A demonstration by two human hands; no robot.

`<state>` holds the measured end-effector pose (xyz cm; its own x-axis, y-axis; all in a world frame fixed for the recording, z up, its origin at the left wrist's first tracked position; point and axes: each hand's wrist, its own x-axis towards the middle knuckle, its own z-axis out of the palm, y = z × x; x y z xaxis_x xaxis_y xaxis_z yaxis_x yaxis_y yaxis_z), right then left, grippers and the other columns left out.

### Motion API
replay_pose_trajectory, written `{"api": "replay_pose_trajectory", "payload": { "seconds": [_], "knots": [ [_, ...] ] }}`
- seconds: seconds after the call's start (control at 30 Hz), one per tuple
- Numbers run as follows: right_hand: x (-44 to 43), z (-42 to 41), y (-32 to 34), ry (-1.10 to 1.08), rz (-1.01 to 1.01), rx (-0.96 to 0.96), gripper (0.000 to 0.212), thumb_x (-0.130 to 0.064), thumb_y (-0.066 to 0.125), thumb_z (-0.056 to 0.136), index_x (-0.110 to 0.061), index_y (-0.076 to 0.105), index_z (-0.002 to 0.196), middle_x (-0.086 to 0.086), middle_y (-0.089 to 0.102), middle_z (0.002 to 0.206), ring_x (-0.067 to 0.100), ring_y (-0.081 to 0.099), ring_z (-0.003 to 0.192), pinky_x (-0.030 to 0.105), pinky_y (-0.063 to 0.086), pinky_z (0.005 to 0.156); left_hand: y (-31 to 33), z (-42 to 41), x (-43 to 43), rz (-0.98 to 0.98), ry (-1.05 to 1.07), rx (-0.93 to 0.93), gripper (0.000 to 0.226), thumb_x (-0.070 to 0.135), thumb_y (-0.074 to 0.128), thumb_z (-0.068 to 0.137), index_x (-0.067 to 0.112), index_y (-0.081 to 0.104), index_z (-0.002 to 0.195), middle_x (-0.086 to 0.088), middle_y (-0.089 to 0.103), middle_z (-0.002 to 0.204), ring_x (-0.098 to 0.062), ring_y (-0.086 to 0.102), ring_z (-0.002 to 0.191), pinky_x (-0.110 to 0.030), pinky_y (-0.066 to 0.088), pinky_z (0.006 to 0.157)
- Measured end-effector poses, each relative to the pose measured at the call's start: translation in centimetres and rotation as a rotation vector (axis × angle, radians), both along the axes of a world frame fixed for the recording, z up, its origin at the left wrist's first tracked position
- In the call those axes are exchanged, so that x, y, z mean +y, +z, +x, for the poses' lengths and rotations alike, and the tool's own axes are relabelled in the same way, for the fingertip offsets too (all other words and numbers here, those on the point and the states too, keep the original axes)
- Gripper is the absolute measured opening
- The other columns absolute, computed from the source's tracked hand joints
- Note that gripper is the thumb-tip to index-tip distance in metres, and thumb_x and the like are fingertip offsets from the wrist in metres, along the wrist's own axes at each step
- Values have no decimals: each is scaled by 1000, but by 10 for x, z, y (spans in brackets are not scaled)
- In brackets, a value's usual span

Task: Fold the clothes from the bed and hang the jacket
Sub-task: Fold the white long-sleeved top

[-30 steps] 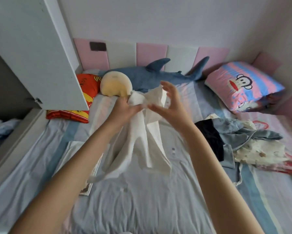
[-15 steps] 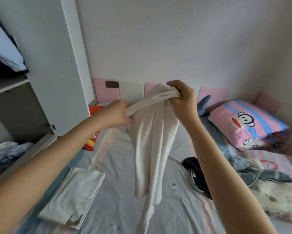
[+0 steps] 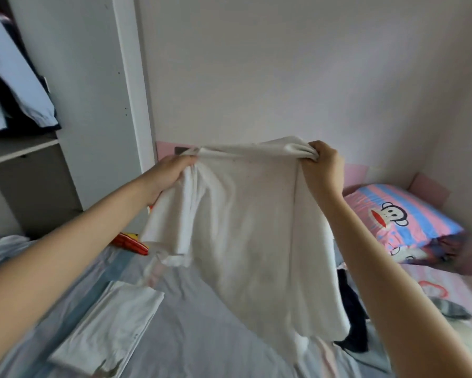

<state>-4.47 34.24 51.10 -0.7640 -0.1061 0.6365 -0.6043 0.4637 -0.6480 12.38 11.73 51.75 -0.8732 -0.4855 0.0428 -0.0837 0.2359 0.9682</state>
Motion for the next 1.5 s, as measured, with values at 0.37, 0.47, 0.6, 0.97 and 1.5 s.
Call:
{"api": "replay_pose_trajectory", "payload": {
  "seconds": [0.37,0.47,0.6,0.97,1.5],
  "knots": [
    [-6,56,23,681,-62,-526,53,-57,39,95,-9,57,109,18,61,100,27,62,88,31,49,79,50,-34,60,377,6,230,22,25,46,98,13,55,82,-2,61,58,-8,59,42,-13,44,42],
    [-7,64,13,694,575,-509,73,-59,62,81,-16,36,134,7,52,126,24,53,114,33,42,96,51,-36,57,429,-20,249,22,26,47,98,12,54,82,1,62,48,-8,60,43,-15,46,44],
    [-34,64,-16,539,772,-376,44,-26,55,94,-9,45,134,8,56,123,25,53,113,30,40,91,60,-31,41,538,4,261,25,25,44,99,10,53,81,0,61,47,-9,60,41,-15,46,41],
    [-85,77,36,713,-138,-850,19,-5,41,92,-9,50,75,10,40,65,18,42,56,27,45,53,35,-12,-3,531,-309,138,60,65,36,88,16,65,109,-6,71,94,-20,68,88,-36,50,79],
    [-64,69,55,1016,-348,-626,42,7,56,88,-17,45,121,7,58,99,18,60,89,32,54,89,3,0,27,56,9,349,16,17,55,95,18,54,110,-6,64,103,-20,62,94,-28,50,82]
  ]
}}
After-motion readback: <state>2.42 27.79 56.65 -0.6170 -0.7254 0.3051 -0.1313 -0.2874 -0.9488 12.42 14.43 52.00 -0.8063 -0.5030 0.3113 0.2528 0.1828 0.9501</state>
